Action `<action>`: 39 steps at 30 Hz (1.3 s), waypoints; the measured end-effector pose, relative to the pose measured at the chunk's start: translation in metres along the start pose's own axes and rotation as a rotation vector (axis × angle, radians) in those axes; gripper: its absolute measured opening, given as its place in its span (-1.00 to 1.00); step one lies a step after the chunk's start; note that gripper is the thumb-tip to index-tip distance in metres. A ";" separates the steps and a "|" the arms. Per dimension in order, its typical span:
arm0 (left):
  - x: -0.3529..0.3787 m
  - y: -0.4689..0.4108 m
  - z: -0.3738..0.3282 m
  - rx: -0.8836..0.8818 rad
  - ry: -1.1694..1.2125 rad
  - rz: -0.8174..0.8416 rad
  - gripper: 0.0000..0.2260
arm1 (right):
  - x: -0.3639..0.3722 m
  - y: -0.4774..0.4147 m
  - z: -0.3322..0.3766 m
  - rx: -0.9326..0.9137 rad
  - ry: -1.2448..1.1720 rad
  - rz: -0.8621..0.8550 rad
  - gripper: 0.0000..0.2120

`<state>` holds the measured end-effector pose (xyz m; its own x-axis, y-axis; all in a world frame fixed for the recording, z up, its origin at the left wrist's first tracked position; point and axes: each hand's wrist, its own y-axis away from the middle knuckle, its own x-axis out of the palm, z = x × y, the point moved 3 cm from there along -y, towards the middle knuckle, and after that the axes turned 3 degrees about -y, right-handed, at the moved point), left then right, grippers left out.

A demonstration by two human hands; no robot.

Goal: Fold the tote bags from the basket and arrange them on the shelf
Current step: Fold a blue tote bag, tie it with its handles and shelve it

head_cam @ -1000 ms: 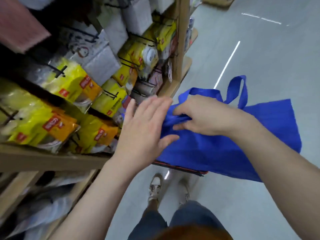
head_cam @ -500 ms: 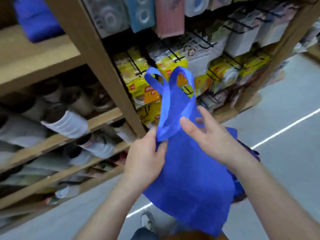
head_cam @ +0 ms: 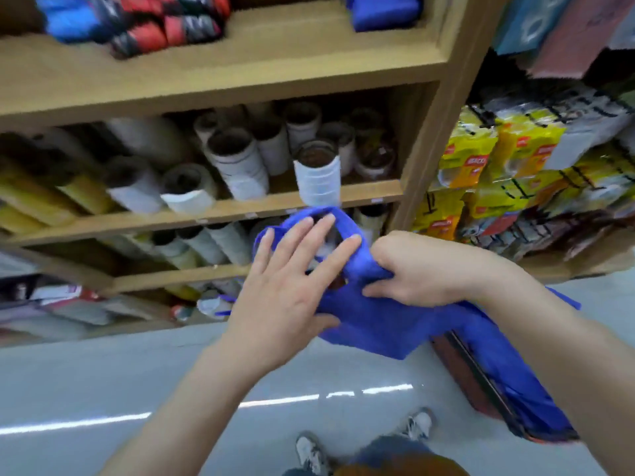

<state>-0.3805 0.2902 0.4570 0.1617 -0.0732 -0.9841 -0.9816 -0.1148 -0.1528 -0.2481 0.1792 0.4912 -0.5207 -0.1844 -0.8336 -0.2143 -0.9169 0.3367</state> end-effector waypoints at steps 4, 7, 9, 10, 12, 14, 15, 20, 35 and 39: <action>-0.028 0.054 0.069 -0.177 0.196 0.022 -0.69 | -0.017 -0.042 0.071 -0.141 0.017 -0.112 -0.87; -0.061 0.094 0.116 -0.310 0.343 -0.004 -0.72 | -0.035 -0.064 0.099 -0.172 0.079 -0.237 -0.77; -0.083 0.115 0.150 -0.395 0.353 -0.060 -0.85 | -0.050 -0.078 0.109 -0.178 0.042 -0.277 -0.76; -0.095 0.123 0.165 -0.434 0.341 -0.096 -0.87 | -0.058 -0.086 0.112 -0.174 0.000 -0.260 -0.78; -0.116 0.136 0.191 -0.487 0.285 -0.164 -0.86 | -0.074 -0.100 0.116 -0.186 -0.065 -0.204 -0.79; -0.132 0.144 0.216 -0.500 0.199 -0.229 -0.85 | -0.089 -0.115 0.120 -0.208 -0.237 -0.194 -0.83; -0.139 0.145 0.227 -0.495 0.128 -0.250 -0.83 | -0.093 -0.123 0.121 -0.213 -0.381 -0.218 -0.87; -0.169 0.130 0.273 -0.626 -0.229 -0.383 -0.83 | -0.103 -0.185 0.121 -0.191 -0.773 -0.477 -0.92; -0.160 0.024 0.357 -0.308 -0.252 -0.084 -0.27 | -0.226 -0.324 0.170 -0.421 -1.089 -1.000 -0.90; -0.129 0.037 0.393 -0.422 -0.342 0.286 0.10 | -0.238 -0.353 0.172 -0.438 -0.997 -1.079 -0.92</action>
<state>-0.4781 0.6851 0.5425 -0.2128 0.1554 -0.9647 -0.8451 -0.5249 0.1019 -0.1900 0.6079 0.6460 -0.6451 0.7580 0.0962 -0.6828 -0.5154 -0.5178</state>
